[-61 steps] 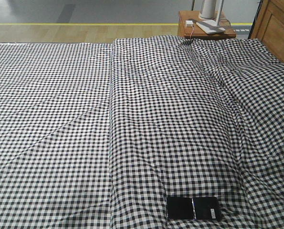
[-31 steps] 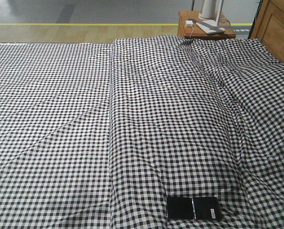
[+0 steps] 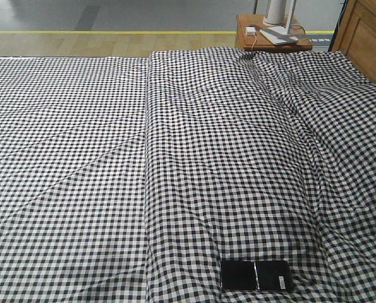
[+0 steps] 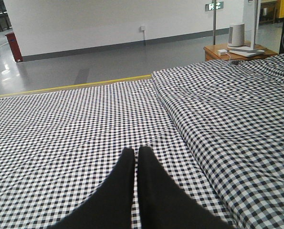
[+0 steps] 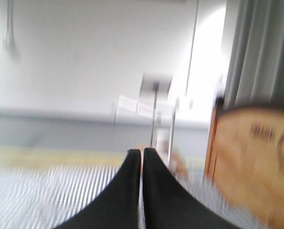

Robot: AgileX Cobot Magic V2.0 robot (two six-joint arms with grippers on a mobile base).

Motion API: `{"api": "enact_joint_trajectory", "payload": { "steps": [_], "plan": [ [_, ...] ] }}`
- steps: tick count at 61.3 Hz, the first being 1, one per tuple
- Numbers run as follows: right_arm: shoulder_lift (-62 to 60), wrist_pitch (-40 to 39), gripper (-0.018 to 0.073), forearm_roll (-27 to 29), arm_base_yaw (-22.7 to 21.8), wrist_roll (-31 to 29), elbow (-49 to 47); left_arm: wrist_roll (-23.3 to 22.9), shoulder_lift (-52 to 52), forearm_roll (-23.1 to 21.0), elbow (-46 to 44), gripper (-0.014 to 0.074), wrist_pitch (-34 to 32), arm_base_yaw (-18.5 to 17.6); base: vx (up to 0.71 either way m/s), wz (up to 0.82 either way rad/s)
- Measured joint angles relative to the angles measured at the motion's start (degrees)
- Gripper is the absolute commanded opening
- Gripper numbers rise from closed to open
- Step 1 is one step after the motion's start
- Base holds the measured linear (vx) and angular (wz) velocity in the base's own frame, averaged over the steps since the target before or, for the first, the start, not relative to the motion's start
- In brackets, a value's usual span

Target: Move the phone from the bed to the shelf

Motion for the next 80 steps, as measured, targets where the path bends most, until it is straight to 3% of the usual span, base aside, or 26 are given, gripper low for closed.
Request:
{"api": "enact_joint_trajectory", "payload": {
  "steps": [12,27,31,50,68,75,80],
  "plan": [
    [9.2,5.1,0.0175,0.0,0.0,0.0,0.0,0.0,0.0,0.0,0.0,0.0001,0.0,0.0,0.0,0.0],
    [14.8,8.3,0.0642,0.0,0.0,0.0,0.0,0.0,0.0,0.0,0.0,0.0001,0.0,0.0,0.0,0.0],
    [15.0,8.4,0.0729,0.0,0.0,0.0,0.0,0.0,0.0,0.0,0.0,0.0001,0.0,0.0,0.0,0.0],
    [15.0,10.3,0.0715,0.0,0.0,2.5,-0.4,0.0,0.0,0.0,0.0,0.0001,0.0,0.0,0.0,0.0],
    [18.0,23.7,0.0705,0.0,-0.2,6.3,-10.3,0.0,0.0,0.0,0.0,0.0001,0.0,0.0,0.0,0.0],
    [20.3,29.0,0.07,0.0,-3.1,7.5,-14.3,0.0,0.0,0.0,0.0,0.0001,0.0,0.0,0.0,0.0],
    [21.9,32.6,0.0697,0.0,-7.7,7.6,-16.9,0.0,0.0,0.0,0.0,0.0001,0.0,0.0,0.0,0.0]
  ]
}}
